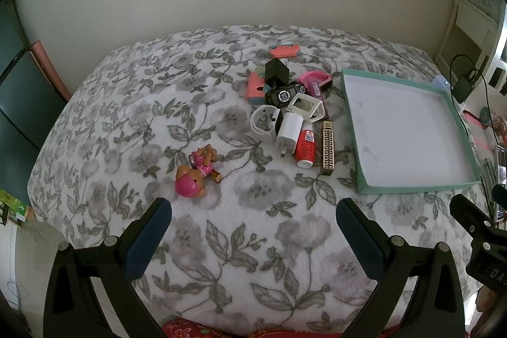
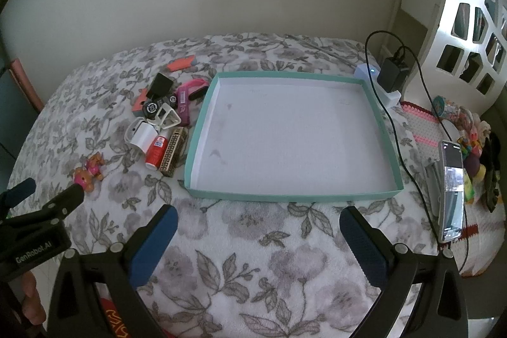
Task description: Organize rigid objects
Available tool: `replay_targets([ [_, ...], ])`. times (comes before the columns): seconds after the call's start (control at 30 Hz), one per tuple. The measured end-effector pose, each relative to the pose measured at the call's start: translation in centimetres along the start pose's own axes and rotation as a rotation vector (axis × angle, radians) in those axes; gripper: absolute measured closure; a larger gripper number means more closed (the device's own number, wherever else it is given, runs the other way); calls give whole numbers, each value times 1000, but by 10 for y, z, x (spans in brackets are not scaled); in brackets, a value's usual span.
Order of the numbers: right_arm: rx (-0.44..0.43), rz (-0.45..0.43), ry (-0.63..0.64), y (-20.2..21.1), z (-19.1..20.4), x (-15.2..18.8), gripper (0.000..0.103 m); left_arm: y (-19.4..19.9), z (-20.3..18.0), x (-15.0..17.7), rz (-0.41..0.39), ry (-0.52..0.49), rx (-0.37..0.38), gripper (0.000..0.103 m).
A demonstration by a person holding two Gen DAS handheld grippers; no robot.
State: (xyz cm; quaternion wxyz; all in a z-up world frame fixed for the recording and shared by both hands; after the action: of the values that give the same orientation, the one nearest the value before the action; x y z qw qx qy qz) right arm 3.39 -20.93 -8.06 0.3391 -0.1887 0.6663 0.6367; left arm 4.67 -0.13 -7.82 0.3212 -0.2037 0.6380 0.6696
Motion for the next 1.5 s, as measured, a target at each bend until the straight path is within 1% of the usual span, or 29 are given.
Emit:
replay_targets([
  [0.13, -1, 0, 0, -1, 1, 0, 0, 5, -2, 1, 1, -2, 1, 0],
  [0.17, 0, 0, 0, -1, 1, 1, 0, -4, 3, 0, 3, 2, 1, 0],
  [1.5, -3, 3, -17, -1, -3, 1, 0, -7, 5, 1, 16, 5, -4, 0],
])
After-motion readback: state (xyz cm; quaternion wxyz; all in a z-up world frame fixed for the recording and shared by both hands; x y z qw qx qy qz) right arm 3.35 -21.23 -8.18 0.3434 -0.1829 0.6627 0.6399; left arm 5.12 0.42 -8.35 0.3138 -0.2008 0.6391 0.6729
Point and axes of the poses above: each gripper's, at about its wrist camera, not at the fingertips, and y roughly against the way its jaws point, z to its left, x to its underside, the point moved 10 cm from there along -y, roughly the way its jaws point, and after that the axes turned 11 degrees about -z, right-handed, at the moved point
